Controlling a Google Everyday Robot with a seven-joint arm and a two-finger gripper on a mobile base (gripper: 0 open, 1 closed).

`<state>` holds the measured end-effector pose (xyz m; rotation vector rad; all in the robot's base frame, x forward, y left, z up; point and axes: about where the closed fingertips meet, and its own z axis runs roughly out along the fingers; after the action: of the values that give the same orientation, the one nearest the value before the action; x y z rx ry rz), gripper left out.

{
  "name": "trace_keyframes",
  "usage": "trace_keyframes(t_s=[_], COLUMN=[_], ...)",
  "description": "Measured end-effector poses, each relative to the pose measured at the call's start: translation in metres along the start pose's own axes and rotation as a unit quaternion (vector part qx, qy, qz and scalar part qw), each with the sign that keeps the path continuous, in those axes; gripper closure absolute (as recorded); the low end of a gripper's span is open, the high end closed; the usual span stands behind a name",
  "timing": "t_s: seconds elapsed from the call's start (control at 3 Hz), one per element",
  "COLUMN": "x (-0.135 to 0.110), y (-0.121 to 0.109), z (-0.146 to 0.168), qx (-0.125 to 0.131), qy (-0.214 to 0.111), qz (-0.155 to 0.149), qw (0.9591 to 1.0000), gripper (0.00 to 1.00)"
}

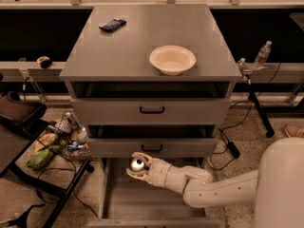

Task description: Place green can into bottom drawer

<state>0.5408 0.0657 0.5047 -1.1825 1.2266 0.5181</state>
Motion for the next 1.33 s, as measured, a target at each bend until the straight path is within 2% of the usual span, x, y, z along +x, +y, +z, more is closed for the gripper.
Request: trace_keyframes(t_s=[0.33, 0.67, 1.0, 1.33], x=[0.030, 0.093, 0.159, 0.215], y=[0.015, 0.028, 0.040, 0.052], z=[0.005, 0.007, 0.010, 0.010], qx=[-0.032, -0.036, -0.035, -0.025], qy=[-0.021, -0.030, -0.015, -0.002], qz=[-0.002, 0.048, 0.105, 0.143], qw=[0.9993, 0.9978, 0.9938, 0.9894], gripper=[1.00, 1.00, 1.00, 1.00])
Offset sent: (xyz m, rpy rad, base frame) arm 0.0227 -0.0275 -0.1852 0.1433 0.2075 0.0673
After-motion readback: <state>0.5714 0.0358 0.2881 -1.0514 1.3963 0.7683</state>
